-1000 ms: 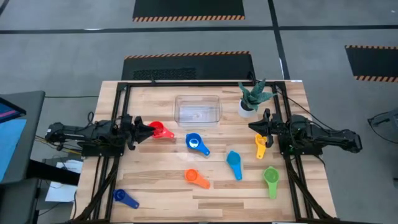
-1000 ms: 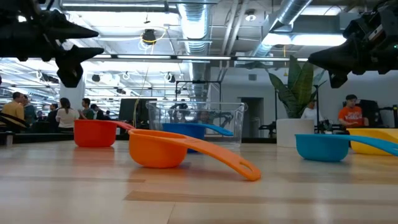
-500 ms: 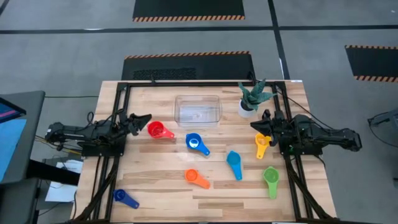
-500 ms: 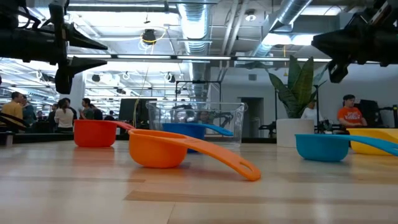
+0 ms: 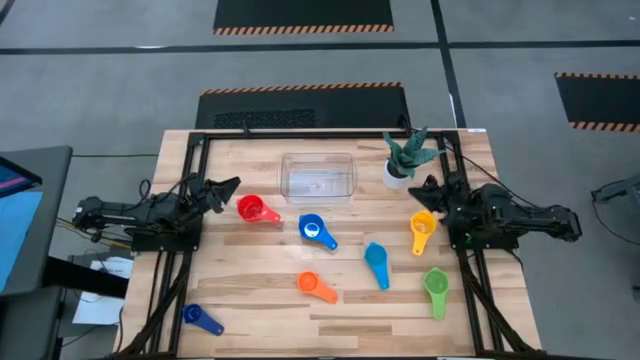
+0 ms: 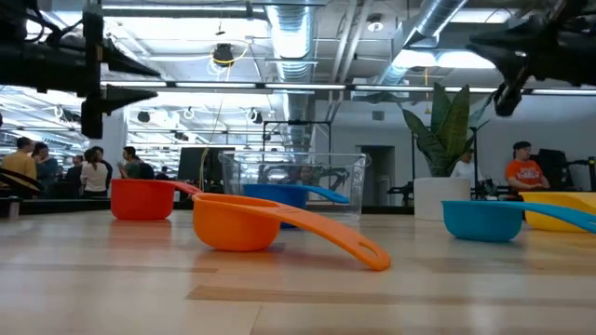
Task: Nest measuring cups in basket
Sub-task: Put the red measuring cup into the transparent bin
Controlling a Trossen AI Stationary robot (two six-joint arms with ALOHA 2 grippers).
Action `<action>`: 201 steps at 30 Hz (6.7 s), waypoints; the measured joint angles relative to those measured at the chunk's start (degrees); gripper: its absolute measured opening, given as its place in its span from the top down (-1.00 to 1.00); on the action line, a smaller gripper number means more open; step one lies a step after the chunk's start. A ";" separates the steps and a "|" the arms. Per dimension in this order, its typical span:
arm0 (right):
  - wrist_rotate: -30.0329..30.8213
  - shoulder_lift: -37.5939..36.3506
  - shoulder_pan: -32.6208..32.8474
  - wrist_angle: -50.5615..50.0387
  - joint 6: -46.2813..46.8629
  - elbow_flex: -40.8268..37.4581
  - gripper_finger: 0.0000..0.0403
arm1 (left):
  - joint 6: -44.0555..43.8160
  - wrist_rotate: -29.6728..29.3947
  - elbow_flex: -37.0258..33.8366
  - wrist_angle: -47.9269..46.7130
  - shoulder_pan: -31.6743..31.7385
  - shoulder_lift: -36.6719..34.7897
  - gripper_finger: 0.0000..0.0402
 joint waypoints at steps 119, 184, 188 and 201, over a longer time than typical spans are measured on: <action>-28.70 82.50 6.01 -29.48 -0.36 50.69 0.67 | 61.67 19.58 48.02 -62.00 20.75 79.60 0.29; -26.53 82.60 6.67 -28.38 -0.36 50.69 0.67 | 36.22 35.23 39.55 -50.47 21.70 80.30 0.33; -26.53 82.60 6.49 -28.38 -0.36 50.69 0.67 | 35.49 35.23 39.78 -49.58 21.70 80.30 0.67; -27.08 82.60 6.49 -28.36 -0.34 50.69 0.67 | 33.51 39.56 52.99 -58.70 21.70 80.30 0.99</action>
